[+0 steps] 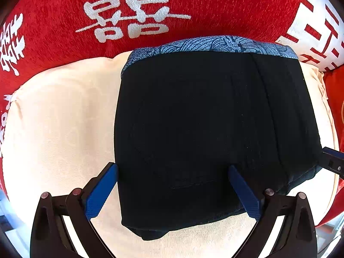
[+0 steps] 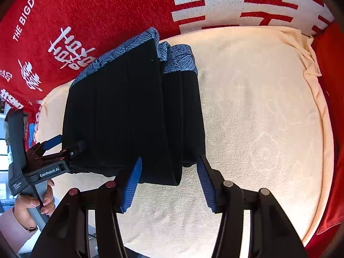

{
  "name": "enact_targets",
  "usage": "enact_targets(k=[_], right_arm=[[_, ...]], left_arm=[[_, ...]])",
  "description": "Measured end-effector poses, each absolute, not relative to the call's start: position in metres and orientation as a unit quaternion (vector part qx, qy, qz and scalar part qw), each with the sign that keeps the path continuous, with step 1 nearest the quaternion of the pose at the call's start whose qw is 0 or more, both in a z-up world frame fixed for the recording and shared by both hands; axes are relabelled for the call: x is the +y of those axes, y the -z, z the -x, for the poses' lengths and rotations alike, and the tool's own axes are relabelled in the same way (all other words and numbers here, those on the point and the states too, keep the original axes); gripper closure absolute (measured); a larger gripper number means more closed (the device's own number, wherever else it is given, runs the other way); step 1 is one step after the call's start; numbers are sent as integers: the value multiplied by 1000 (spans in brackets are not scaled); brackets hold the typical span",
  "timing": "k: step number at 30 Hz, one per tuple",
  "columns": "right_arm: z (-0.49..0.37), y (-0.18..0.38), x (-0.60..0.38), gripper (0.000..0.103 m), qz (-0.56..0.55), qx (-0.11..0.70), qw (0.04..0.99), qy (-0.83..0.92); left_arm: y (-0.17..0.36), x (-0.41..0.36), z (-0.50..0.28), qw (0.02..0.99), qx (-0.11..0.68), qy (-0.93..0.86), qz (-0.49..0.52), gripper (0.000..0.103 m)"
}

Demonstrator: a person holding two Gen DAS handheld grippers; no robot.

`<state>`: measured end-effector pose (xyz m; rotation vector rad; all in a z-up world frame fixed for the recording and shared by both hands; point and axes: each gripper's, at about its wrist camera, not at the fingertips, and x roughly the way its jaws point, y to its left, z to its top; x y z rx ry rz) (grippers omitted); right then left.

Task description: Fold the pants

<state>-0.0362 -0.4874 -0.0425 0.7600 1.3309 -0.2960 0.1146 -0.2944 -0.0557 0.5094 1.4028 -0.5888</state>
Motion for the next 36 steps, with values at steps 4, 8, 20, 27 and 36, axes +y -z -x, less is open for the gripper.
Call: enact_targets(k=[4,8,20,27,36], right_arm=[[40,45,-490,37,-350,599,707,136],[43,44,-492,37,-353,597,707,139],[47,45,-507,31,-375,584,705,144],[47,46,-515,26,-393,577,704,134],[31,65,-535,22,-444,559,697,68]], left_arm=[[56,-295,-117,692,631,266,-228,1],[56,-296,-120,689,635,265,-228,1],[48,-292,-126,689,630,275,-228,1],[44,-281,-144,697,624,279,-215,1],[62,-259,-191,658,671,316,-132,1]])
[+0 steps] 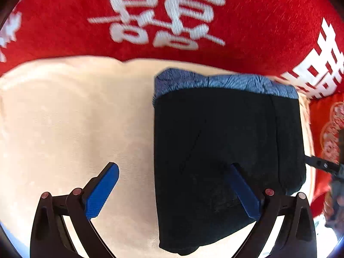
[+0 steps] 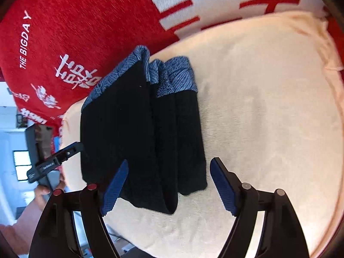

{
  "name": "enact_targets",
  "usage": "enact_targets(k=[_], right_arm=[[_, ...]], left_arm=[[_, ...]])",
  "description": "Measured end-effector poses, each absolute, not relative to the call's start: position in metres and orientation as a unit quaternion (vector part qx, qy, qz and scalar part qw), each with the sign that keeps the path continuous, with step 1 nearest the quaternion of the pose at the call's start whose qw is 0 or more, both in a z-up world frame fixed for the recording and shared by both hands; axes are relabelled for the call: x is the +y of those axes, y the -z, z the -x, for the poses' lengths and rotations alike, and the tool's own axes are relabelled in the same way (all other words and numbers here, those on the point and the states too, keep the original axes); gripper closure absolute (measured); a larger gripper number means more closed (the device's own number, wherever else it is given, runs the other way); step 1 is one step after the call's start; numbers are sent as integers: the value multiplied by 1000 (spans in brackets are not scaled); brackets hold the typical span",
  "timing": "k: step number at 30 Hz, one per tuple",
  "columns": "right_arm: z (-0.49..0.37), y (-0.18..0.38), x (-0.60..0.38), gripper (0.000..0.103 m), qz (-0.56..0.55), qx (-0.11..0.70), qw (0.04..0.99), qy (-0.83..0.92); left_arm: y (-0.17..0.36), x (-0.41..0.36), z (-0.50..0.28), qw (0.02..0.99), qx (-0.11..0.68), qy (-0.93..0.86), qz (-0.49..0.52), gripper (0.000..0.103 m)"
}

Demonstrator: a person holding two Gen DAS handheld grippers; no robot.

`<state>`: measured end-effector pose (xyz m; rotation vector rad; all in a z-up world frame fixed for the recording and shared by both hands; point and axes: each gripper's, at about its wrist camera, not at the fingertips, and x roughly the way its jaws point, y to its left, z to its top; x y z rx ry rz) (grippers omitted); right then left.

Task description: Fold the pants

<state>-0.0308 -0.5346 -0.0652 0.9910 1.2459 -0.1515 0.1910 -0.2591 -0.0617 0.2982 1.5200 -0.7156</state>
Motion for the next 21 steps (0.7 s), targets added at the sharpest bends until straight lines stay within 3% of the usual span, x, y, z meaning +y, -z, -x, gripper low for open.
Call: enact_targets(k=[6,18,21], right_arm=[[27,95,-548,21,-480,546,686,2],[5,126,-567,19,-527,522,666,-80],[7,123,-570,28,-520,539,661,-58]], left_arm=[[84,-255,-204,605,695,376,-97,1],[111,-288,-205,596,695,399,-58,0],[104,-292,-198,623,675,391,-66,2]])
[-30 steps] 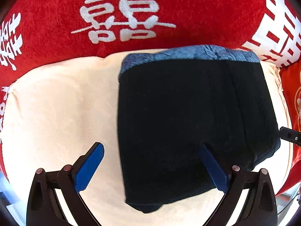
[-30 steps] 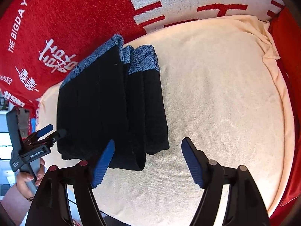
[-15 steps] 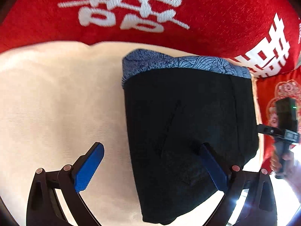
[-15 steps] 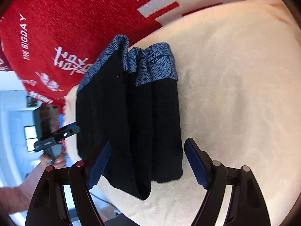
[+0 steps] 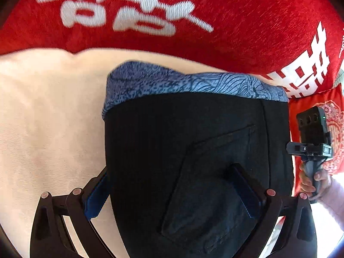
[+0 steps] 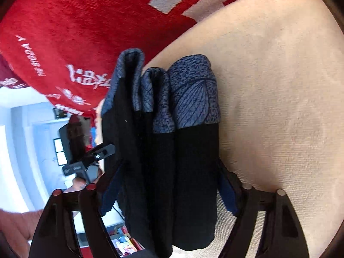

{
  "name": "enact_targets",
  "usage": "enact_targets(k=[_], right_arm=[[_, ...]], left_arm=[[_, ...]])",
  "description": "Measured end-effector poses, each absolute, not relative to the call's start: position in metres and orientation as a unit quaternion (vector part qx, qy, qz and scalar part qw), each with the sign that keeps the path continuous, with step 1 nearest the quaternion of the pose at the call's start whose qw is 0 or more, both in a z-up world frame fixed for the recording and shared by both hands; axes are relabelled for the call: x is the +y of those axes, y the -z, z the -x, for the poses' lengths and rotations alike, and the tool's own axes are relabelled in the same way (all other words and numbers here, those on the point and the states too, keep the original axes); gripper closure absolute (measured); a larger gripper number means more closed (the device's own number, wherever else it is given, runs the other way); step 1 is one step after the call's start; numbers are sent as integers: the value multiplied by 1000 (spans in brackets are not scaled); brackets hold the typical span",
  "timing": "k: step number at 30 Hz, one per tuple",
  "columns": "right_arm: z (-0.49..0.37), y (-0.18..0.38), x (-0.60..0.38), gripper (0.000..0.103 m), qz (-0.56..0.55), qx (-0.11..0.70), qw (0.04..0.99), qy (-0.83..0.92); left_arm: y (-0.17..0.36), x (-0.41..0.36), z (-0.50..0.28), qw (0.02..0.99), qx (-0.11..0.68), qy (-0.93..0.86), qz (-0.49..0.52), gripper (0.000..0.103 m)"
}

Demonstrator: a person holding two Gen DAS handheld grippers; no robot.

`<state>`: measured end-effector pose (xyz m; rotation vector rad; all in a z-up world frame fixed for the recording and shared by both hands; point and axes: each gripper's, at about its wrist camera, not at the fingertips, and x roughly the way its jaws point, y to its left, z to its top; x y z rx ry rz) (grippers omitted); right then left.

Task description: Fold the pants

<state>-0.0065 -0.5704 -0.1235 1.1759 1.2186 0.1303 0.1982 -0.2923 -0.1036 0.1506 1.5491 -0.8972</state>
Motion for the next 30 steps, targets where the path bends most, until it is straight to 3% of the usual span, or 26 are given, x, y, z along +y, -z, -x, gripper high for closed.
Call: enact_targets(k=[1,3,5,7,17,21,23,25,26,29,30], right_arm=[[8,120,-570,34,-510,545,664,-53],[11,116,-569,42,-510,546,663,-47],[14,108,-569,54,-519,537,664,-45],[17,98,-569,59,-531,527,661,-50],[55,64,-519,60,-572,505,641,-90],[71,73,-487,60,-572,502,644,-80],[75,84,-475,57,-567,517,639,-60],[77,89,-466,51,-546,532,646,-27],[78,86,-465,48,-539,531,654,-13],[81,67,-465,26,-497,553,667,45],[82,58,-463,24,-472,564,675,66]], left_arm=[[98,-293,-194,630,665,396,-66,12],[88,-293,-189,644,652,394,-75,20],[76,-290,-188,651,647,390,-72,35],[66,-286,-186,653,647,389,-61,41],[14,-235,-149,658,654,367,-73,42],[20,-204,-139,651,663,359,-88,42],[36,-196,-135,642,678,342,-106,40],[49,-190,-130,651,676,323,-123,29],[48,-189,-128,661,666,321,-127,29],[39,-190,-121,675,653,308,-152,29],[35,-191,-119,681,647,301,-165,29]])
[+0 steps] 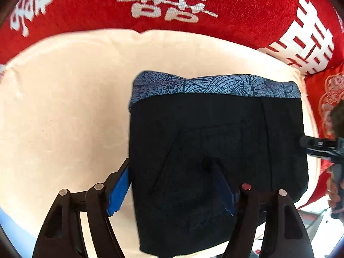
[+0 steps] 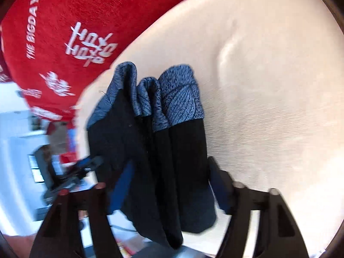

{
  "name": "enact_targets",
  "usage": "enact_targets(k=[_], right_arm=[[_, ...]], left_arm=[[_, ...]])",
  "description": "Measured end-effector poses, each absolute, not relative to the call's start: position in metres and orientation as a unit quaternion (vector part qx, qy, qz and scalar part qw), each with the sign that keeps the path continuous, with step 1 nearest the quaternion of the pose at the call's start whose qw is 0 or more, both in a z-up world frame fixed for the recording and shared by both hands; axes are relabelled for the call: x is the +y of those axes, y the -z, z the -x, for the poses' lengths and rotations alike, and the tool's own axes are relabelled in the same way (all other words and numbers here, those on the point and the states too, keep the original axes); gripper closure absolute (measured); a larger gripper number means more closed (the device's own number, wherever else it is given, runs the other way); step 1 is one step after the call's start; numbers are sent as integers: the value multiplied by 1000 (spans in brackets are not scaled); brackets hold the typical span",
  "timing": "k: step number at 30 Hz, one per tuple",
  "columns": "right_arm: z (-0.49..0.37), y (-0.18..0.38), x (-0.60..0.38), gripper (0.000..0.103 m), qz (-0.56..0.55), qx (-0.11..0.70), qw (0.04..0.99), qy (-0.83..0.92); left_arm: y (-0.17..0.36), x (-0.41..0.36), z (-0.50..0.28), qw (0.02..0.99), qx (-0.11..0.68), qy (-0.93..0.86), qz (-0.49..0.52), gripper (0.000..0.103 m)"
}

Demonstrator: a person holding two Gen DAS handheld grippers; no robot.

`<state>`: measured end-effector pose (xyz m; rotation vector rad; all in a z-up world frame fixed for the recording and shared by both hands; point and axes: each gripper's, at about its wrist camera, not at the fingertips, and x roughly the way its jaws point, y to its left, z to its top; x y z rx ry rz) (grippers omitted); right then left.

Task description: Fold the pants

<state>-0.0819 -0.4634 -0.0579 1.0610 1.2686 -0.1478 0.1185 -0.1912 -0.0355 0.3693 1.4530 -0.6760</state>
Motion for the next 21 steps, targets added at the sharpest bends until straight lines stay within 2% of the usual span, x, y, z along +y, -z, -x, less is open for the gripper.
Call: enact_targets(k=[3,5,8,9,10,11,13,14,21], right_arm=[[77,31,-454,23,-416,580,692,111],[83,13,-447,23,-381,579,709,132],[78,-11,-427,26,-335,564,743,131],[74,-15,-416,31,-314,565,752,128],[70,-16,-406,46,-298,571,755,125],[66,-12,-397,52,-284,583,752,120],[64,5,-389,52,-284,604,736,115],[63,16,-385,52,-287,618,722,115],[65,24,-376,49,-267,621,725,133]], left_arm=[[16,-196,-104,705,621,283,-192,28],[7,-199,-94,718,613,273,-188,20],[13,-209,-75,715,615,268,-198,20],[18,-213,-71,712,617,267,-204,20],[24,-215,-67,714,613,264,-213,20],[29,-216,-63,719,602,261,-228,19],[37,-220,-59,727,586,260,-247,12],[38,-221,-58,734,576,259,-251,1],[53,-220,-80,723,599,268,-217,0]])
